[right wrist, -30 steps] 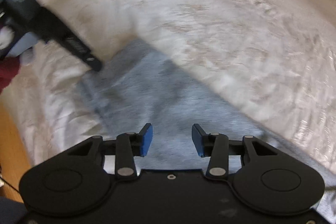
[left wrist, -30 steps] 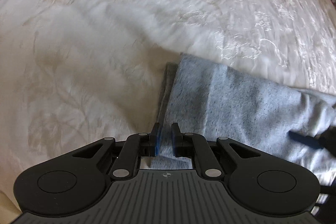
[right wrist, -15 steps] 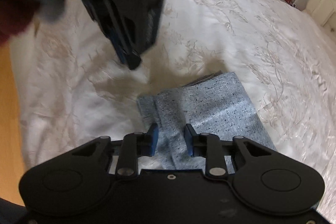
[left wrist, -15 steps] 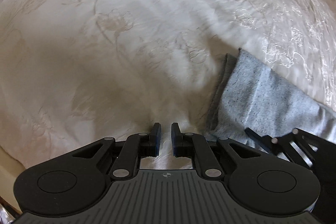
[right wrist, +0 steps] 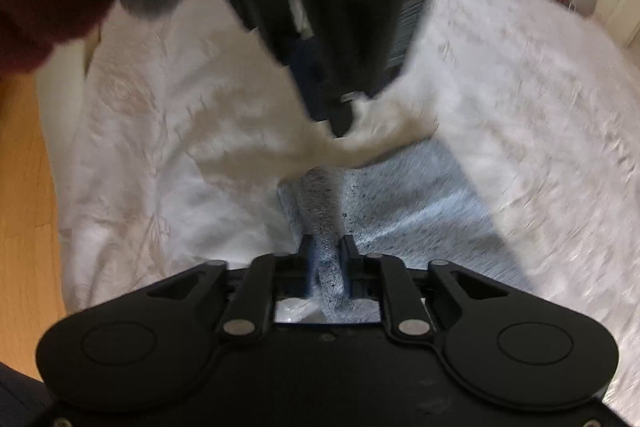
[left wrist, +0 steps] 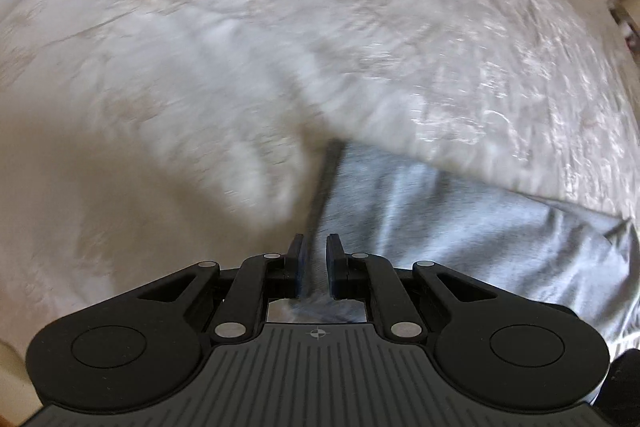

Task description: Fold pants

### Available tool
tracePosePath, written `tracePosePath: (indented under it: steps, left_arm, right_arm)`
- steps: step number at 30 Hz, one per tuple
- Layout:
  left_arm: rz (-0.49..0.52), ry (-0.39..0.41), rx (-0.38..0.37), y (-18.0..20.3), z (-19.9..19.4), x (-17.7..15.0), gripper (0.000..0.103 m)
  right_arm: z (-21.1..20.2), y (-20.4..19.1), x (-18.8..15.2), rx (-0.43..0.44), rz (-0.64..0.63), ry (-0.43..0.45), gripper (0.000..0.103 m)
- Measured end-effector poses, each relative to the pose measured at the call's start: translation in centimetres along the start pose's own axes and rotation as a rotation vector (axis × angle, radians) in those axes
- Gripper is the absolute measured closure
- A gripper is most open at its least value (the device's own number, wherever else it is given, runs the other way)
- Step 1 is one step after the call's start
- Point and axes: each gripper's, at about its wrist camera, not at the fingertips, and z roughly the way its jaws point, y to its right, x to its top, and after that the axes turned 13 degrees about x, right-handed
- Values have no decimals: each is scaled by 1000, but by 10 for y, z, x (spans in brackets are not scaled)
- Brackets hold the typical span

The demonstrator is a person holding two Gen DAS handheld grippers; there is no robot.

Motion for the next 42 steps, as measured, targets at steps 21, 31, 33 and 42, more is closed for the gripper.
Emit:
tracePosePath:
  steps: [21, 31, 33, 42]
  left_arm:
    - [-23, -173, 59, 63, 66, -34, 93]
    - [-87, -145, 148, 77, 64, -45, 93]
    - [-58, -138, 195, 89, 63, -46, 93]
    - [-26, -142, 263, 113, 62, -47, 93]
  right_arm:
    - [-202, 236, -222, -391, 451, -70, 73]
    - [-187, 282, -276, -92, 167, -249, 72]
    - [-184, 281, -279, -56, 86, -251, 71]
    - [-177, 293, -277, 120, -30, -274, 69]
